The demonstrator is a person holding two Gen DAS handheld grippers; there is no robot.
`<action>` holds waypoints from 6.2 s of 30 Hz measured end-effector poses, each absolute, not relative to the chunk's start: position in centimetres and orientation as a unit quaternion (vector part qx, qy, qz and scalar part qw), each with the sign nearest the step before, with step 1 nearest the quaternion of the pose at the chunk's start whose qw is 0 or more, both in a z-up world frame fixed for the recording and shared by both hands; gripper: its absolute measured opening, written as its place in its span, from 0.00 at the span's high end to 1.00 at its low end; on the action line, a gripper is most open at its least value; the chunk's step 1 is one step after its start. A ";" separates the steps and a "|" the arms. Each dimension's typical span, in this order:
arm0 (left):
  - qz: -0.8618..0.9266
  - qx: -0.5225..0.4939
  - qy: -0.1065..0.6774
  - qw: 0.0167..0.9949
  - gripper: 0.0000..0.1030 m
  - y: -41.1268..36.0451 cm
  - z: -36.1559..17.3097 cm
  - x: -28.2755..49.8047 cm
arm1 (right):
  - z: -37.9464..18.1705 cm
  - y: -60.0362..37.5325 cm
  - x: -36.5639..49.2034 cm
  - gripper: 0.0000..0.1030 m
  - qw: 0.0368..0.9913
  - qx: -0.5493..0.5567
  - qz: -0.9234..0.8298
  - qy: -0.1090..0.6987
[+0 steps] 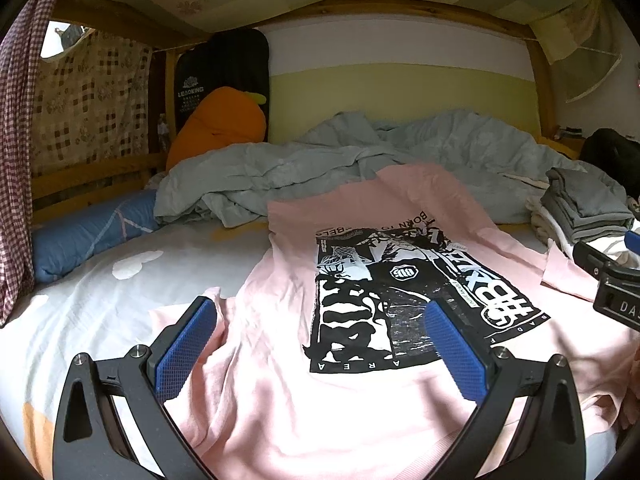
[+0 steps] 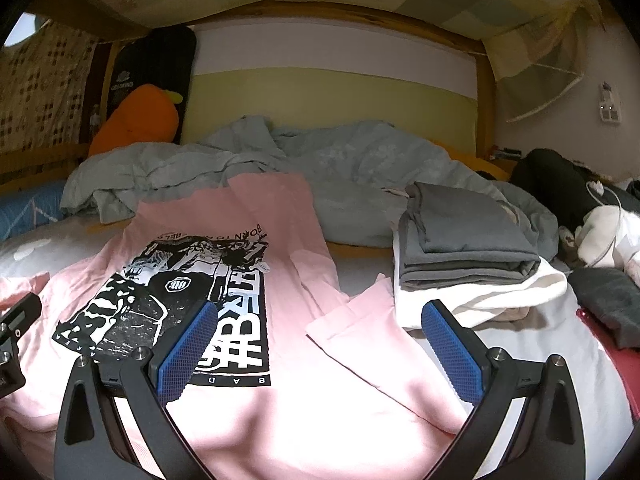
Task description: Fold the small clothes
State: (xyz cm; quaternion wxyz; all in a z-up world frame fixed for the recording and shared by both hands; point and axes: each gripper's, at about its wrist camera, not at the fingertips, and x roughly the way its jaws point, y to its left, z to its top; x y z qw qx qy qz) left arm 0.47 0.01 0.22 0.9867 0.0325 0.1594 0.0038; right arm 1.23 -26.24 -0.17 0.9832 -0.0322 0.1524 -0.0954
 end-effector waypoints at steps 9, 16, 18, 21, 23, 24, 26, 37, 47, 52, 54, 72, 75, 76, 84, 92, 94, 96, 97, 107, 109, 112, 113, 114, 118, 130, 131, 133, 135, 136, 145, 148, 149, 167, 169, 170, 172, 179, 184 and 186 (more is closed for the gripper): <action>0.039 0.042 0.155 0.986 0.00 -0.4 0.2 0.5 | -0.5 -25.3 2.2 0.01 0.977 -0.057 -0.109 0.176; 0.021 0.044 0.137 0.989 0.00 -0.4 0.0 -0.2 | -0.5 -25.9 2.1 0.01 0.978 -0.044 -0.110 0.174; 0.017 0.047 0.137 0.989 0.00 -0.6 0.0 -0.2 | -0.4 -25.9 2.0 0.01 0.978 -0.043 -0.112 0.171; -0.010 0.060 0.155 0.986 0.00 -1.3 1.2 -0.1 | -0.4 -25.7 1.8 0.01 0.976 -0.046 -0.111 0.182; -0.023 0.052 0.129 0.990 0.00 -1.4 3.4 -1.8 | 0.0 -25.2 0.9 0.01 0.974 -0.054 -0.118 0.186; -0.022 0.049 0.107 0.993 0.00 -1.4 4.5 -2.8 | 0.4 -24.9 0.0 0.01 0.976 -0.061 -0.121 0.169; -0.043 0.041 0.061 0.996 0.00 -1.2 6.7 -4.9 | 1.4 -24.1 -2.2 0.01 0.983 -0.087 -0.120 0.112; -0.091 0.028 0.023 0.995 0.00 -1.5 10.3 -9.5 | 5.7 -24.9 -5.1 0.01 0.986 -0.064 -0.097 0.120; -0.055 0.057 0.008 0.997 0.00 -3.0 10.1 -10.6 | 6.0 -28.4 -5.8 0.01 0.985 -0.023 -0.110 0.131; -0.052 0.042 0.020 0.998 0.00 -2.5 9.7 -10.2 | 6.1 -28.6 -5.9 0.01 0.986 -0.018 -0.101 0.130; -0.038 0.031 0.017 0.999 0.00 -2.2 9.3 -10.1 | 6.1 -28.6 -6.0 0.01 0.986 -0.018 -0.102 0.131; -0.029 -0.014 0.144 0.989 0.00 1.4 2.0 -2.6 | 4.4 -37.5 -7.2 0.01 0.968 0.110 -0.180 0.138; -0.059 0.006 0.190 0.980 0.00 1.0 0.4 -1.4 | 4.6 -37.7 -6.7 0.01 0.967 0.083 -0.190 0.145; -0.057 0.011 0.203 0.977 0.00 0.9 -0.3 -1.2 | 4.6 -37.7 -6.5 0.01 0.968 0.075 -0.190 0.148; -0.027 -0.009 0.319 0.947 0.01 2.0 -4.8 -0.4 | -0.2 -39.1 -2.0 0.43 0.938 0.145 -0.115 0.293; -0.048 -0.021 0.337 0.940 0.03 2.9 -5.9 -1.0 | -3.6 -36.1 -2.4 0.79 0.926 0.133 -0.152 0.318; -0.063 -0.018 0.335 0.940 0.03 2.8 -5.9 -1.8 | -3.3 -34.4 -2.7 0.79 0.935 0.111 -0.121 0.313; -0.070 -0.022 0.332 0.940 0.03 2.9 -6.1 -2.2 | -3.2 -33.0 -2.5 0.81 0.935 0.112 -0.076 0.328; -0.071 -0.025 0.331 0.941 0.03 3.0 -6.1 -2.6 | -3.2 -32.6 -2.5 0.81 0.933 0.116 -0.056 0.336; -0.125 -0.128 0.328 0.927 0.21 5.0 -4.3 -5.6 | -4.4 -32.3 -5.4 0.73 0.916 0.183 -0.047 0.355; -0.114 -0.135 0.337 0.925 0.26 5.5 -3.9 -6.1 | -4.6 -33.0 -6.1 0.72 0.910 0.205 -0.038 0.359; -0.109 -0.161 0.355 0.914 0.30 6.6 -5.1 -6.5 | -4.6 -33.5 -7.8 0.49 0.912 0.211 -0.051 0.348; -0.112 -0.165 0.364 0.910 0.31 6.7 -5.6 -6.3 | -4.8 -33.7 -8.4 0.48 0.911 0.217 -0.052 0.347; -0.119 -0.150 0.365 0.911 0.30 6.5 -5.7 -6.0 | -5.1 -33.9 -8.6 0.48 0.908 0.227 -0.048 0.348; -0.135 -0.020 0.371 0.919 0.24 3.7 -5.1 -4.7 | -5.3 -34.3 -7.9 0.46 0.896 0.269 -0.015 0.352; -0.105 -0.001 0.290 0.951 0.92 2.0 -4.8 -7.6 | -8.0 -31.7 -4.6 0.93 0.848 0.352 0.113 0.381; -0.107 -0.011 0.278 0.954 0.92 2.5 -4.2 -8.0 | -7.6 -31.6 -5.1 0.93 0.856 0.341 0.104 0.375; -0.111 -0.019 0.259 0.959 0.92 3.1 -3.0 -9.2 | -6.2 -31.4 -6.4 0.93 0.878 0.308 0.091 0.356; -0.116 -0.038 0.258 0.959 0.93 3.9 -2.3 -10.4 | -4.9 -31.3 -7.7 0.94 0.889 0.288 0.097 0.342; -0.114 -0.042 0.260 0.958 0.93 4.0 -2.2 -11.2 | -4.4 -31.3 -8.4 0.94 0.893 0.280 0.100 0.337; -0.068 0.054 0.310 0.947 0.90 3.0 -5.0 -15.6 | -5.9 -29.0 -16.0 0.92 0.883 0.263 0.072 0.383; -0.087 0.043 0.338 0.936 0.87 3.1 -5.7 -15.2 | -6.7 -28.6 -16.0 0.92 0.883 0.235 0.057 0.402; -0.094 0.047 0.327 0.939 0.87 3.0 -5.2 -15.6 | -6.3 -28.8 -15.8 0.89 0.882 0.229 0.061 0.407; -0.160 0.101 0.288 0.939 0.63 -3.5 0.8 -2.5 | 2.5 -33.5 -3.1 0.80 0.917 0.043 0.078 0.390; -0.159 0.084 0.328 0.928 0.63 -3.4 -0.8 0.3 | 1.7 -33.0 -0.2 0.80 0.911 0.025 0.079 0.405; -0.158 0.081 0.343 0.922 0.63 -3.3 -1.6 1.2 | 1.3 -32.5 0.7 0.80 0.909 0.018 0.080 0.408; -0.149 0.074 0.359 0.918 0.59 -3.2 -3.1 1.7 | 0.3 -31.9 2.5 0.80 0.910 0.000 0.067 0.409; -0.132 0.092 0.349 0.923 0.54 -4.2 -5.2 1.0 | -3.3 -30.0 5.5 0.80 0.896 -0.050 0.053 0.439; -0.116 0.076 0.355 0.925 0.44 -3.7 -5.1 1.5 | -2.7 -33.9 5.2 0.98 0.913 -0.023 -0.084 0.399; -0.118 0.070 0.356 0.925 0.44 -3.5 -5.1 1.5 | -1.5 -37.0 4.3 0.98 0.916 0.009 -0.137 0.377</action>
